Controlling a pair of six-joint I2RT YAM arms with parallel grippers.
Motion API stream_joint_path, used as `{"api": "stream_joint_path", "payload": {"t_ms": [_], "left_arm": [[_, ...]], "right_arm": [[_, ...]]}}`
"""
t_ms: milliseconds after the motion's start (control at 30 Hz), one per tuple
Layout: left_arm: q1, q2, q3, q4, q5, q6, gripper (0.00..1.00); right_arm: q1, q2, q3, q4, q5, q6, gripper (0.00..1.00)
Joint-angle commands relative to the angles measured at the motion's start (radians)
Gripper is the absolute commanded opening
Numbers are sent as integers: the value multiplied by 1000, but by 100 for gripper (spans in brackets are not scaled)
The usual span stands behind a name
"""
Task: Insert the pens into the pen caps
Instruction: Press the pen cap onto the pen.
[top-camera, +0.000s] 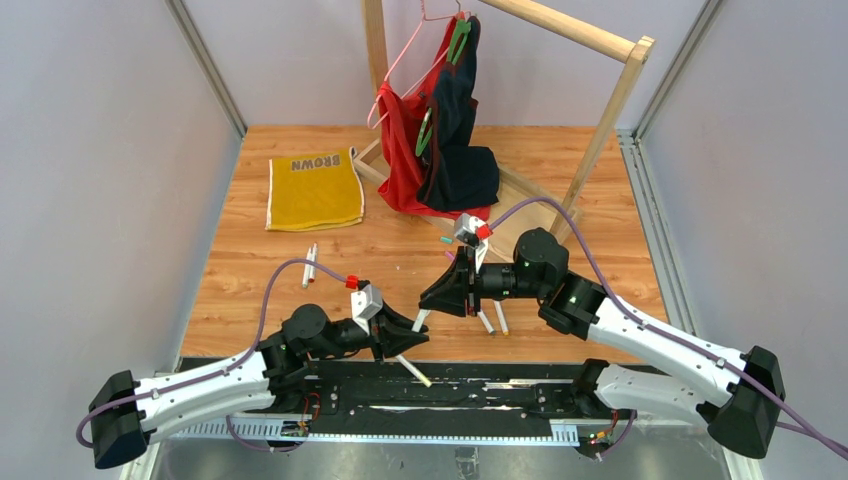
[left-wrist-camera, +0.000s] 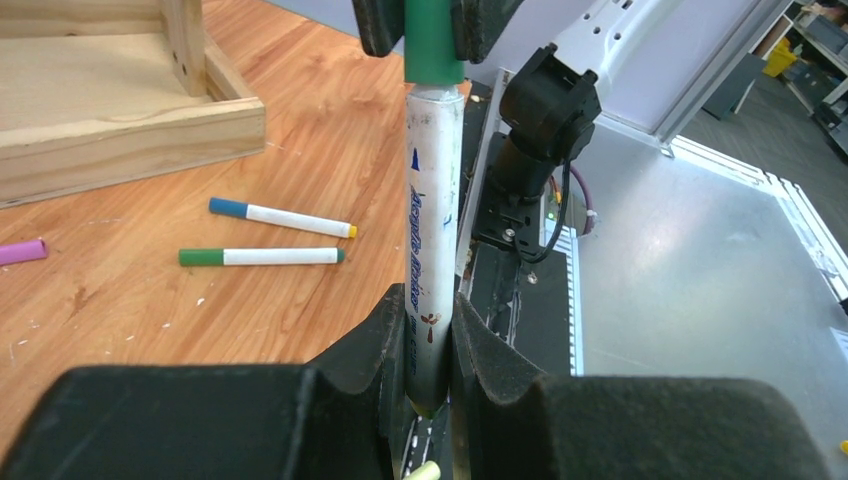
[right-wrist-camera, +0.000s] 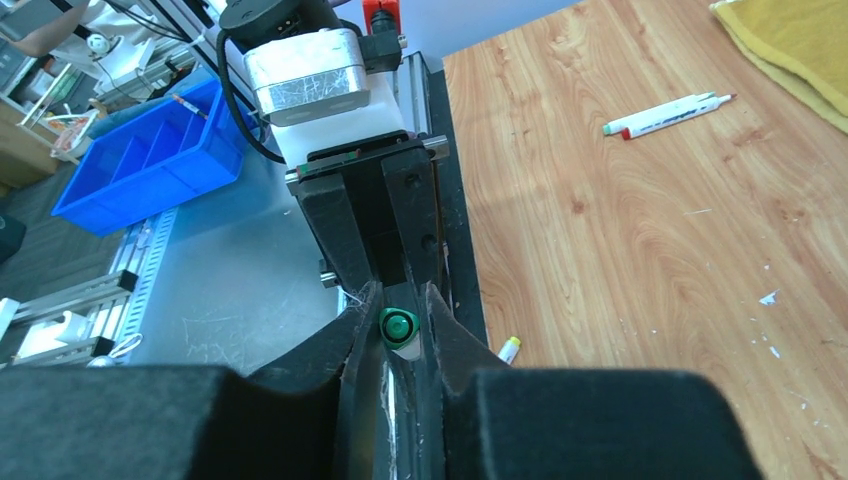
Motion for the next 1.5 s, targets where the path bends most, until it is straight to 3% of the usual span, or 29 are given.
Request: {"api": "stream_joint_path", "payload": {"t_ms": [0, 233, 1467], "left_arm": [[4, 3, 5, 21, 0, 8, 0], [5, 18, 8, 18, -57, -1, 0], [4, -86, 23, -93, -228, 3, 0]], "right_arm": [[16, -5, 16, 22, 5, 2, 13], [27, 3, -11, 29, 68, 45, 1], [122, 264, 49, -273, 31, -1, 1]]}}
